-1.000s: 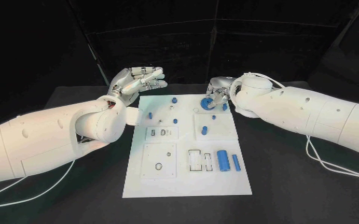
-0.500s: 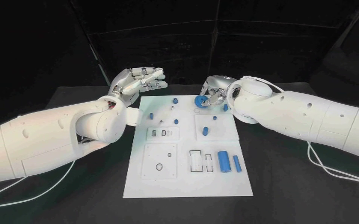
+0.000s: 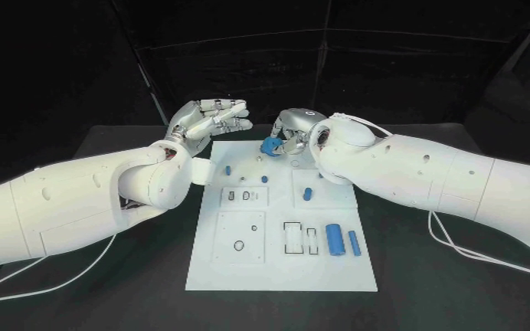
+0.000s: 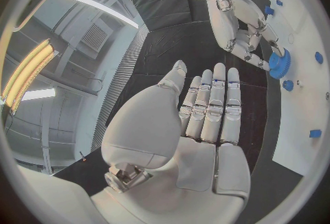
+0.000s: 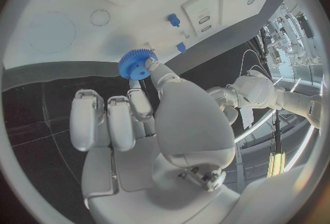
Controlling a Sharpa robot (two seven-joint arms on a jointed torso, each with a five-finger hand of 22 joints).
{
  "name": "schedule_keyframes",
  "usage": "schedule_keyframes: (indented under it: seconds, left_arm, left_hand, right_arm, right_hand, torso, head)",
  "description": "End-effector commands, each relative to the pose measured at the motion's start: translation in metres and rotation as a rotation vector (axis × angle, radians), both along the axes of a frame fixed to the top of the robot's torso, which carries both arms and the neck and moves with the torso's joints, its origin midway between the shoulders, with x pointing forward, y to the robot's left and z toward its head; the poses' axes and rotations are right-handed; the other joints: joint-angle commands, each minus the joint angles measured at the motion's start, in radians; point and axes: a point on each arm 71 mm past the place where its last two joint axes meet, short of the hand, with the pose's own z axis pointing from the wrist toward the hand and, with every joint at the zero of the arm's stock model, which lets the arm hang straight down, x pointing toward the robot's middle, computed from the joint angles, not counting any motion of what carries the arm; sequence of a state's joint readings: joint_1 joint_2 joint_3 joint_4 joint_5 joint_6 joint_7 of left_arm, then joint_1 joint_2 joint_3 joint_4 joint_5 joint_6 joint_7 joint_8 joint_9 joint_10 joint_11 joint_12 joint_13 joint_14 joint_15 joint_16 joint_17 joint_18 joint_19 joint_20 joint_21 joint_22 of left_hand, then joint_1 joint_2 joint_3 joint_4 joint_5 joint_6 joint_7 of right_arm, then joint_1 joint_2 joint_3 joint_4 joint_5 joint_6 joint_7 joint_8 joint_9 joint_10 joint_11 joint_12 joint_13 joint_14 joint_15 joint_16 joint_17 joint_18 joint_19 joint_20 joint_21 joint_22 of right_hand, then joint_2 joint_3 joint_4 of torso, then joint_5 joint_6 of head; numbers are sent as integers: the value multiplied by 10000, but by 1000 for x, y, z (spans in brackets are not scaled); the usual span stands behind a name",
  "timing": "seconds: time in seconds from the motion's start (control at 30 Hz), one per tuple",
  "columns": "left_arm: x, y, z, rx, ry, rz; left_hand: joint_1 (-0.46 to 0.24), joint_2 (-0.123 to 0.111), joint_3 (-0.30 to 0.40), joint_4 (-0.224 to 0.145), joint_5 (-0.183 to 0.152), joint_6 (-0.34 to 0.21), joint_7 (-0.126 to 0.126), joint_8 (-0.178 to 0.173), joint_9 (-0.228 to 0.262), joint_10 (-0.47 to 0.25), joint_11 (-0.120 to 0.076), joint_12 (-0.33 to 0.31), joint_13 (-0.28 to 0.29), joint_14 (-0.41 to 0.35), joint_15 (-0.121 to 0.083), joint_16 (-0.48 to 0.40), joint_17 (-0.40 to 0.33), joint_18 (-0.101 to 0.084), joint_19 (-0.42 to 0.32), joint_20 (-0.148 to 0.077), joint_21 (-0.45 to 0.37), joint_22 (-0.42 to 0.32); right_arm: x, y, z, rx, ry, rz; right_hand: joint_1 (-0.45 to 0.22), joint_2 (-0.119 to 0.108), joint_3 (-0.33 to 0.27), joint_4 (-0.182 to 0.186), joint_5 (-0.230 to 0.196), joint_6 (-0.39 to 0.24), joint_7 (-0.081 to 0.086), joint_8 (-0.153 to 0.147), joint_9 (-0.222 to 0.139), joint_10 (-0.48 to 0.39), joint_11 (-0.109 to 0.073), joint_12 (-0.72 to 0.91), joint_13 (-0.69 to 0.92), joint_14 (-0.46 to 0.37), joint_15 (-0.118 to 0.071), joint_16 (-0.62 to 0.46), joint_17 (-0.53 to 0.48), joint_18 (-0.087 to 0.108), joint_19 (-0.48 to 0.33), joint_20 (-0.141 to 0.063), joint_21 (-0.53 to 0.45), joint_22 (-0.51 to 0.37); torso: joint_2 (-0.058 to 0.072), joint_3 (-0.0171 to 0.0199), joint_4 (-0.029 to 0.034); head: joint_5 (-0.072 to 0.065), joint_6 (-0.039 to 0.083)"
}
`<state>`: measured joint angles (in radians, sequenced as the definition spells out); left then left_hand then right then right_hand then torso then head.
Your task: Assemble the parts on the task board
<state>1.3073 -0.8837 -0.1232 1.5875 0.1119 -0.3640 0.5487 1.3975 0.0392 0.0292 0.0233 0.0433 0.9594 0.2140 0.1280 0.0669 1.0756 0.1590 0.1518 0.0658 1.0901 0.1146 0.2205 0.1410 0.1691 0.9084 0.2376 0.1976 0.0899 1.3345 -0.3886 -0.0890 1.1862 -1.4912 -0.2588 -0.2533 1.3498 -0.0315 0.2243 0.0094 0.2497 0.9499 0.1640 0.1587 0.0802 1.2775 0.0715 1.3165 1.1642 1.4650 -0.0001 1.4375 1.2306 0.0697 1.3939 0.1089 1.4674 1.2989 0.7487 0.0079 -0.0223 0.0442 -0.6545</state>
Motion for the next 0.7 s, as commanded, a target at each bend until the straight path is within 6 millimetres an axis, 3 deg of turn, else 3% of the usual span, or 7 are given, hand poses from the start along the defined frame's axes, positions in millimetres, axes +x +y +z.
schedule_keyframes:
  seconds: [0.03,0.33,0.7]
  left_arm:
    - [0,-1,1,-41,-70,-64]
    - [2,0,1,-19,-97,4]
    - [2,1,2,-13,-121,38]
  left_hand:
    - [35,21,23,-57,39,54,46,-58,-14,47,5,-48,-13,6,54,-39,17,143,62,-10,-44,-9]
    - [46,29,33,-70,39,58,46,-70,-14,53,5,-67,-13,10,54,-51,20,144,68,-10,-54,-16]
    - [46,29,33,-70,39,58,46,-70,-14,53,5,-67,-13,10,54,-51,20,144,68,-10,-54,-16]
  right_arm:
    - [0,6,0,-150,-383,109]
    - [-4,23,-16,-412,-72,410]
    - [-6,31,-25,-553,94,500]
  right_hand:
    - [-16,19,56,-19,41,133,-77,26,35,70,-25,34,6,454,-55,65,8,-117,51,-20,53,15]
    - [-45,-32,87,-34,-26,125,-77,1,21,66,-28,20,-1,453,-63,62,1,-119,55,-32,57,22]
    - [-80,-87,116,-49,-100,111,-73,-29,6,57,-26,3,-10,453,-65,61,2,-121,57,-39,60,29]
  torso:
    - [10,9,-8]
    - [-7,19,-48]
    - [-6,20,-43]
  head:
    - [41,-29]
    - [124,-70]
    - [138,-79]
